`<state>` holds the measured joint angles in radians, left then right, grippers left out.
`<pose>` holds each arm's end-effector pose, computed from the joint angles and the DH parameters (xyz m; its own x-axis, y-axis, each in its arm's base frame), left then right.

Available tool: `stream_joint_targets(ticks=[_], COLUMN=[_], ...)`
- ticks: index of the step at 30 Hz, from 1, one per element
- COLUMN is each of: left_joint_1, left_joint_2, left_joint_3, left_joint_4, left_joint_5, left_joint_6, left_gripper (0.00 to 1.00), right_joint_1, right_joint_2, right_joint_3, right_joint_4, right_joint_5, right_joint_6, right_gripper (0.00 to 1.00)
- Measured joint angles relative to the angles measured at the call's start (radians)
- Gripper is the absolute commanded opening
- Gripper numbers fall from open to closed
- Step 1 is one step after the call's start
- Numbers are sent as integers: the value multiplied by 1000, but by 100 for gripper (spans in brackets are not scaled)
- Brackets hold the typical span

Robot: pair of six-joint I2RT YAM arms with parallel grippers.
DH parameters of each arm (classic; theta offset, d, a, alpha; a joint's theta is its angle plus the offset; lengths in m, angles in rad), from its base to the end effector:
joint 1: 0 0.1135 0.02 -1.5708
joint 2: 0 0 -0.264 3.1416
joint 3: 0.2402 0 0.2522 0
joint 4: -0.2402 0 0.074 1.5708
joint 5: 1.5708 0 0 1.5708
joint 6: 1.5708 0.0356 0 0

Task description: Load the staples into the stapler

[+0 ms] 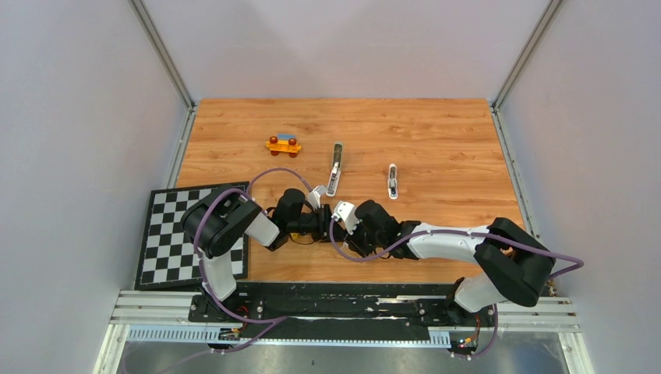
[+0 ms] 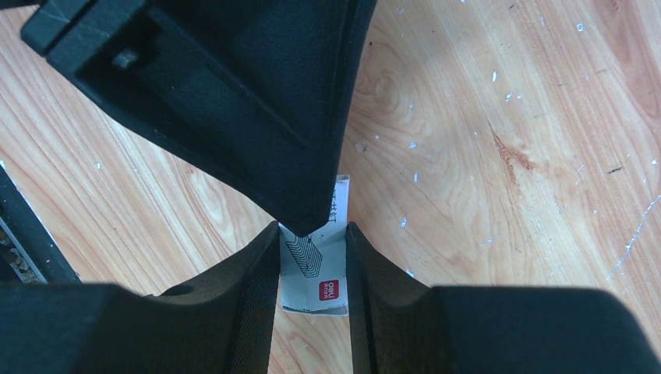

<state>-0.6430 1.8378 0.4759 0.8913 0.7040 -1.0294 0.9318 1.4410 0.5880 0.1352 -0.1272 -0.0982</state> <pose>0.2177 -0.1919 0.0951 -0.9744 -0.0862 -0.2078 0.1625 0.3691 -0.9151 0.1601 0.2230 0.1583 -0.3067 -0.5759 -0.7578 -0.8875 0.4606 0.0092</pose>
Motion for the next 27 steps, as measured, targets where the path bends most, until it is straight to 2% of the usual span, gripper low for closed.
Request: stream_joint_targets(ticks=[11,17,20,27], left_joint_1=[6,9,18,48], left_joint_2=[24,16,-7,-49], left_joint_3=[-11,-12,-11,-10], left_joint_4=[52,27,-27,-147], left_joint_5=[13,14,19,53], left_joint_6=[-60,-58,-27,40], left_gripper=[28,26,20,14], right_joint_1=[0,0,0,5], right_joint_2=[6,7,8,7], right_joint_3=[3,3,-2,-6], right_joint_4=[6,11,24,37], right_joint_5=[-9,-20,-32,-47], right_joint_6=[-9,-27,-34,-38], right_gripper=[33,34,38,49])
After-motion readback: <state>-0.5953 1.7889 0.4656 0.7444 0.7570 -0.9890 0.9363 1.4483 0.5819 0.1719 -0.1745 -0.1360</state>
